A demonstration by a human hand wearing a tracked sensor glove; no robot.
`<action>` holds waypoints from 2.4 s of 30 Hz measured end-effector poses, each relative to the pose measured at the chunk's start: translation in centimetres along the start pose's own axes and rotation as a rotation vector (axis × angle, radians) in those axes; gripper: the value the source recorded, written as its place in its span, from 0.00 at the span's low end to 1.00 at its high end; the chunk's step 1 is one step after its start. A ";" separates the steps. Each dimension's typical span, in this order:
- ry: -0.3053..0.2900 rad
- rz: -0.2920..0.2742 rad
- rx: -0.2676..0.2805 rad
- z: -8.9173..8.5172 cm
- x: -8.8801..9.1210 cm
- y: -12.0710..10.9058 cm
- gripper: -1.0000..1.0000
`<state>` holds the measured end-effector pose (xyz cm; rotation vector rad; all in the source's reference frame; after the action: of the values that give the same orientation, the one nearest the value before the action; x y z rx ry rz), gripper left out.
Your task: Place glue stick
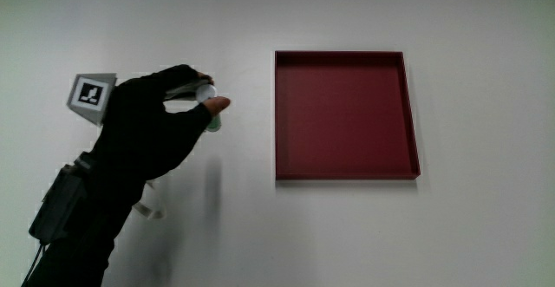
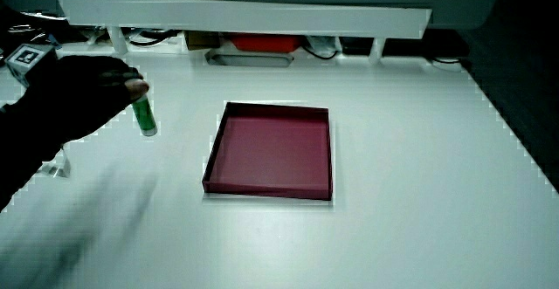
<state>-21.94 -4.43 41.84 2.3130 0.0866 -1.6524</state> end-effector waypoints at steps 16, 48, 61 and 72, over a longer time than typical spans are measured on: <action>0.104 0.123 0.166 3.4 -7.4 -0.8 0.50; 0.024 0.188 0.232 3.9 -10.5 -1.5 0.27; 0.023 0.157 0.253 4.0 -9.2 -3.5 0.04; 0.319 0.140 0.173 2.6 -5.6 -8.6 0.00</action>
<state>-28.08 3.72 44.60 2.6285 -0.1535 -1.2586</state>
